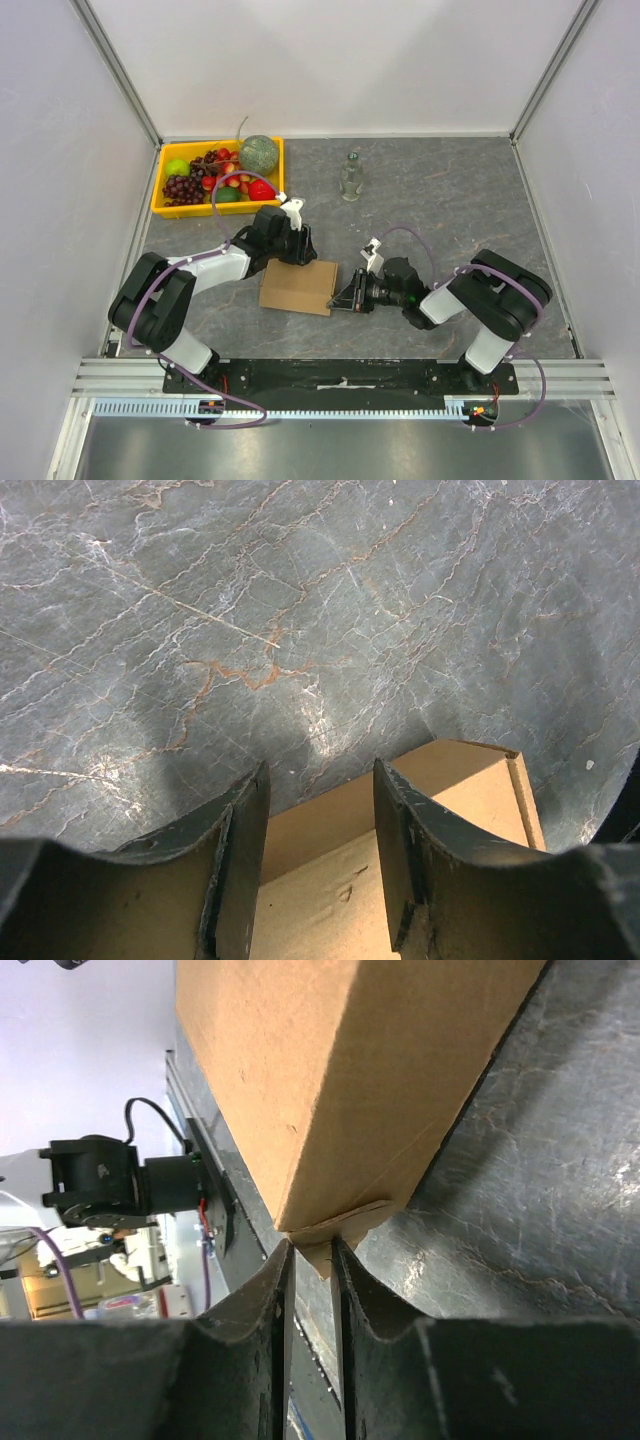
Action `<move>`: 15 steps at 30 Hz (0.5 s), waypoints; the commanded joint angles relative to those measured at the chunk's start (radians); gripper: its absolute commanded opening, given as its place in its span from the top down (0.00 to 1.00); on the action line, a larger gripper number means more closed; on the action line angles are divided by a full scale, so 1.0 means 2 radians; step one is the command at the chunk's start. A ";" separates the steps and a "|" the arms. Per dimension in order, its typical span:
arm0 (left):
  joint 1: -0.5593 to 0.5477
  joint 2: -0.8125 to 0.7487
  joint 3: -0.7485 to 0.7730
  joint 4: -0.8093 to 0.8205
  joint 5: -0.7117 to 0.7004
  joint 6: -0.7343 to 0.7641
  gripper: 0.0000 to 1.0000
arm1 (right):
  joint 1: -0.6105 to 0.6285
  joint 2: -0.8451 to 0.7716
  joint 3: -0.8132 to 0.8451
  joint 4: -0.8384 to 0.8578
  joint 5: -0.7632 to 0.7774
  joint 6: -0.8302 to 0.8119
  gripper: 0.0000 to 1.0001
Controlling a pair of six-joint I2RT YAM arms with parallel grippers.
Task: Fold the paper box
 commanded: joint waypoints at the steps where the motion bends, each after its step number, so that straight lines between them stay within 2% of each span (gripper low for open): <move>1: -0.004 0.010 -0.010 -0.025 0.011 -0.008 0.48 | -0.011 0.024 -0.011 0.132 -0.018 0.063 0.75; 5: -0.004 0.012 -0.010 -0.025 0.010 -0.008 0.48 | -0.012 0.029 -0.017 0.166 -0.023 0.082 0.75; 15: -0.004 0.012 -0.011 -0.024 0.010 -0.008 0.48 | -0.014 0.009 -0.015 0.165 -0.026 0.098 0.76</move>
